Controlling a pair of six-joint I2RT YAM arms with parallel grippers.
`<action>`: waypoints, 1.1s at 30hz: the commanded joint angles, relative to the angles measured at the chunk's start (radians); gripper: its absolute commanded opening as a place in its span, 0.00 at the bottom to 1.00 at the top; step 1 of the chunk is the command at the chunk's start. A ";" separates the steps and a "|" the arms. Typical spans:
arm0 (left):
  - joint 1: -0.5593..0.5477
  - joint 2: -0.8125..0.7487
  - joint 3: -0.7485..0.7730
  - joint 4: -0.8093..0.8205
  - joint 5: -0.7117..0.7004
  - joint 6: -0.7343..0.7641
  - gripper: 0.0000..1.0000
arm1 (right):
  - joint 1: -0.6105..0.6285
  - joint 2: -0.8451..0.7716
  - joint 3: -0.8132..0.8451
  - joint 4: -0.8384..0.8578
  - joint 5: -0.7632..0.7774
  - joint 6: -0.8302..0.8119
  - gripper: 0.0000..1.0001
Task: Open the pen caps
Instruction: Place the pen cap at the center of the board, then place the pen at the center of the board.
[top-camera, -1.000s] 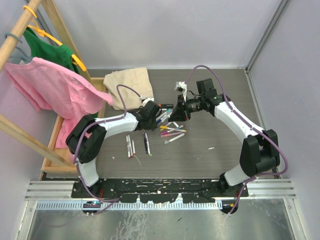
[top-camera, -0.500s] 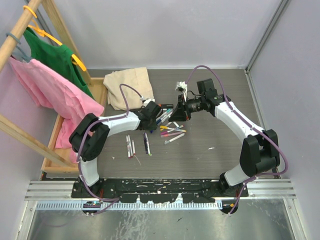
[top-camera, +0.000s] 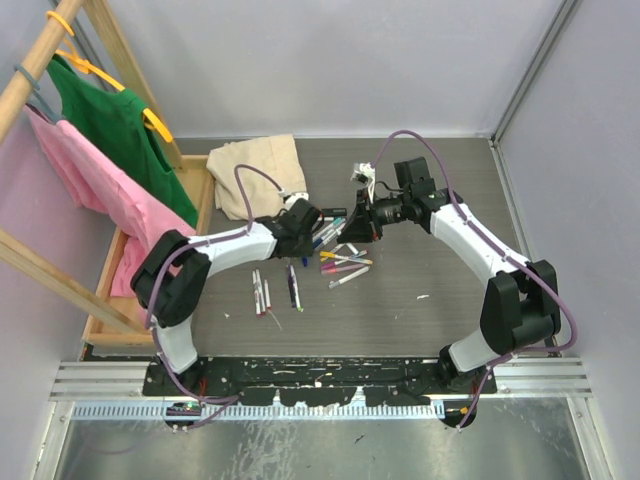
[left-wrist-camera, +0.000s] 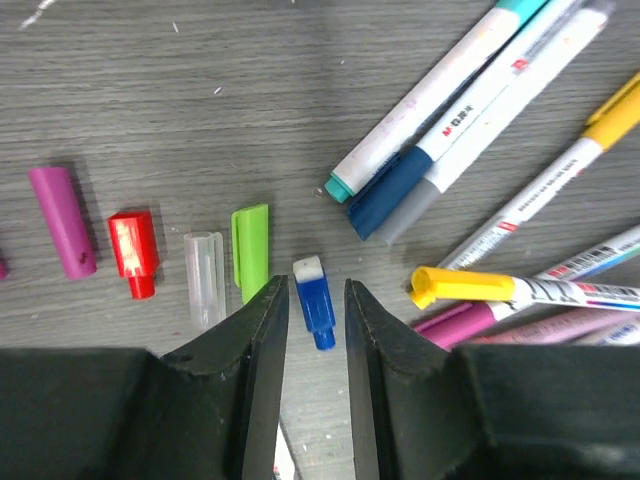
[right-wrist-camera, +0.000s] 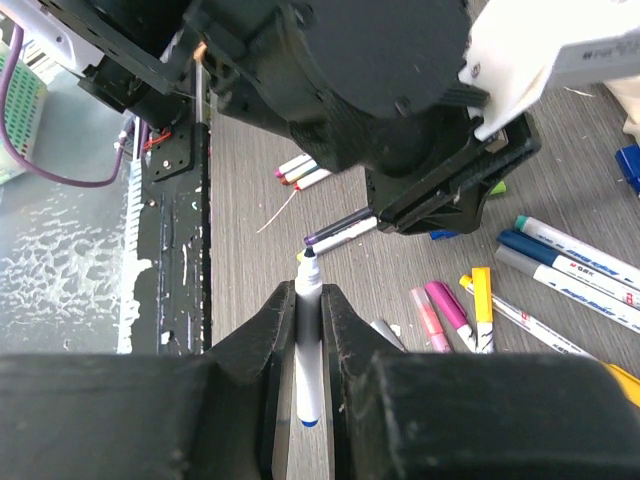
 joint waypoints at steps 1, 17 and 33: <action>-0.002 -0.142 -0.028 0.030 -0.011 0.019 0.31 | -0.006 -0.067 -0.002 0.036 -0.040 0.005 0.01; 0.000 -0.612 -0.460 0.382 0.114 0.104 0.47 | -0.007 -0.110 -0.023 0.037 -0.100 -0.020 0.01; 0.001 -1.027 -0.728 0.413 0.106 0.130 0.87 | 0.127 -0.146 -0.083 -0.018 0.197 -0.055 0.01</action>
